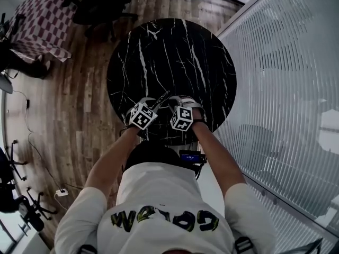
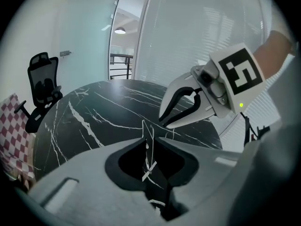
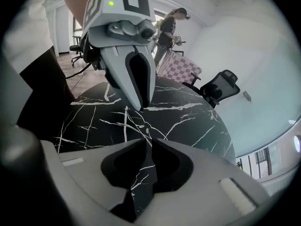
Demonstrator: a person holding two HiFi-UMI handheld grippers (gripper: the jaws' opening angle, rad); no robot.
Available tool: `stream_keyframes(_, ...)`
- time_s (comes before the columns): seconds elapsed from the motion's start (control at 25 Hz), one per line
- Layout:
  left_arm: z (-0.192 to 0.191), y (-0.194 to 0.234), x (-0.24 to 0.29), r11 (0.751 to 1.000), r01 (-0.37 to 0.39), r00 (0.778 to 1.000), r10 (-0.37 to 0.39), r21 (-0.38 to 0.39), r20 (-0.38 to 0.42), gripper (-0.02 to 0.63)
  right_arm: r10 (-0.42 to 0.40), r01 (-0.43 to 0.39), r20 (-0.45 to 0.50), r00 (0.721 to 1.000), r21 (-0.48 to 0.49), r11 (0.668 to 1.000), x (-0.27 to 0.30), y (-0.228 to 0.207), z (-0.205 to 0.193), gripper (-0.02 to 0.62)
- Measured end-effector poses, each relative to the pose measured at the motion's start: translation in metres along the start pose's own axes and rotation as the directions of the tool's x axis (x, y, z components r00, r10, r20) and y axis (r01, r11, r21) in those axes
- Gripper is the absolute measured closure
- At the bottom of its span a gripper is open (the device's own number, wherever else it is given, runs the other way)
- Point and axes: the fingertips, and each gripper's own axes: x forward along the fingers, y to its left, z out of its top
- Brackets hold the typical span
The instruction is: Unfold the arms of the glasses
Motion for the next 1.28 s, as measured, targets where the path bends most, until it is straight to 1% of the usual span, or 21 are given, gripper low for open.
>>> stream_keyframes(0.12,-0.007,0.004,0.009,1.000,0.008,1.000,-0.008,-0.006,-0.025,0.543,0.018,-0.019,-0.023,1.000,-0.008,1.000,0.010,0.000,-0.005,0.546)
stream_keyframes(0.24,-0.012,0.003,0.013,0.999,0.023,0.999,-0.025,-0.046,-0.043,0.537,0.028,-0.028,-0.038,0.999,-0.013,1.000,0.015,0.000,-0.009,0.543)
stream_keyframes(0.36,-0.014,0.004,0.018,0.996,0.027,0.999,-0.030,-0.080,-0.043,0.537,0.042,-0.043,-0.053,0.998,-0.021,0.999,0.021,0.003,-0.014,0.539)
stream_keyframes(0.56,-0.018,0.008,0.027,0.995,0.026,0.998,-0.031,-0.093,-0.048,0.537,0.050,-0.051,-0.063,0.997,-0.027,0.998,0.027,0.004,-0.017,0.532)
stream_keyframes(0.68,-0.024,0.010,0.029,0.993,0.023,0.997,-0.032,-0.120,-0.074,0.537,0.050,-0.052,-0.063,0.997,-0.033,0.998,0.031,0.002,-0.017,0.531)
stream_keyframes(0.8,-0.026,0.012,0.035,0.991,0.021,0.998,-0.030,-0.129,-0.062,0.537,0.052,-0.055,-0.069,0.996,-0.039,0.998,0.035,0.002,-0.018,0.528)
stream_keyframes(0.88,-0.026,0.012,0.036,0.991,0.021,0.998,-0.029,-0.133,-0.058,0.548,0.051,-0.054,-0.071,0.996,-0.044,0.998,0.036,0.002,-0.018,0.526)
stream_keyframes(1.0,-0.026,0.014,0.037,0.990,0.013,0.998,-0.021,-0.141,-0.054,0.585,0.050,-0.054,-0.073,0.996,-0.052,0.997,0.040,0.003,-0.020,0.523)
stream_keyframes(1.28,-0.023,0.015,0.035,0.990,-0.006,0.998,-0.003,-0.139,-0.064,0.595,0.051,-0.057,-0.087,0.995,-0.075,0.995,0.048,0.003,-0.024,0.520)
